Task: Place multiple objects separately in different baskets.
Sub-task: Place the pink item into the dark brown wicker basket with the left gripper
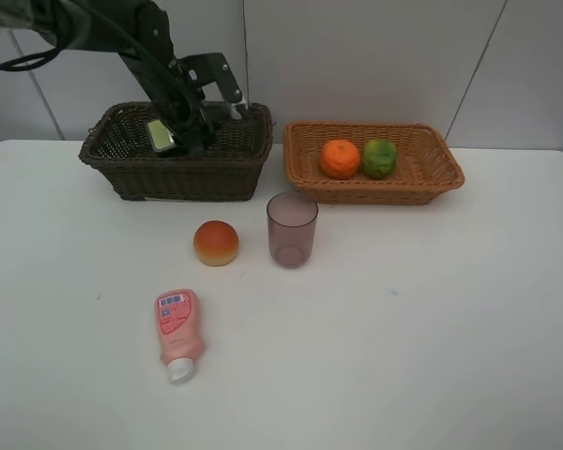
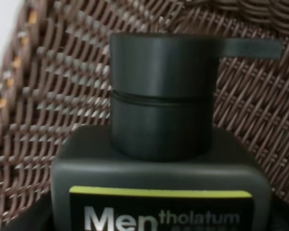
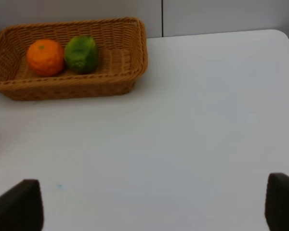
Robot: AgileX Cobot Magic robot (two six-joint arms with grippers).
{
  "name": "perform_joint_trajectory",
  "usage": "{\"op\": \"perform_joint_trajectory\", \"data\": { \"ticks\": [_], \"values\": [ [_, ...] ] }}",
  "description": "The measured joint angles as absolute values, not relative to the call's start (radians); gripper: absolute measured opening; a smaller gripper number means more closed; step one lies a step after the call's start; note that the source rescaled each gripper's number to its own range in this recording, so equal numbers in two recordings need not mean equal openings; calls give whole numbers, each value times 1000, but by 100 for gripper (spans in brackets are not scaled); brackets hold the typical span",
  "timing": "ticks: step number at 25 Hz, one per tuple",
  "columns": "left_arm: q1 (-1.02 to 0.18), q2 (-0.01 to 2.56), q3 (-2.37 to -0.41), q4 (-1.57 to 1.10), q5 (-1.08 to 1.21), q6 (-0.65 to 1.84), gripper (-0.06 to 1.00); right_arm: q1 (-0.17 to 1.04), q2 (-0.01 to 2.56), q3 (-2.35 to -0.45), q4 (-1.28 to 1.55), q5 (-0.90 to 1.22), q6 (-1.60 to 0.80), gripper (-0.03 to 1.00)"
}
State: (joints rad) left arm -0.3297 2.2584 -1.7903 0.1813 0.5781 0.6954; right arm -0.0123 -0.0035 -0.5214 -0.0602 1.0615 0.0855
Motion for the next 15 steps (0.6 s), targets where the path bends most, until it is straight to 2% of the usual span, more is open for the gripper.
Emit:
{"op": "perform_joint_trajectory", "data": {
  "ticks": [15],
  "values": [
    [-330, 2276, -1790, 151, 526, 656, 82, -12, -4, -521, -60, 1062, 86, 100]
  ]
}}
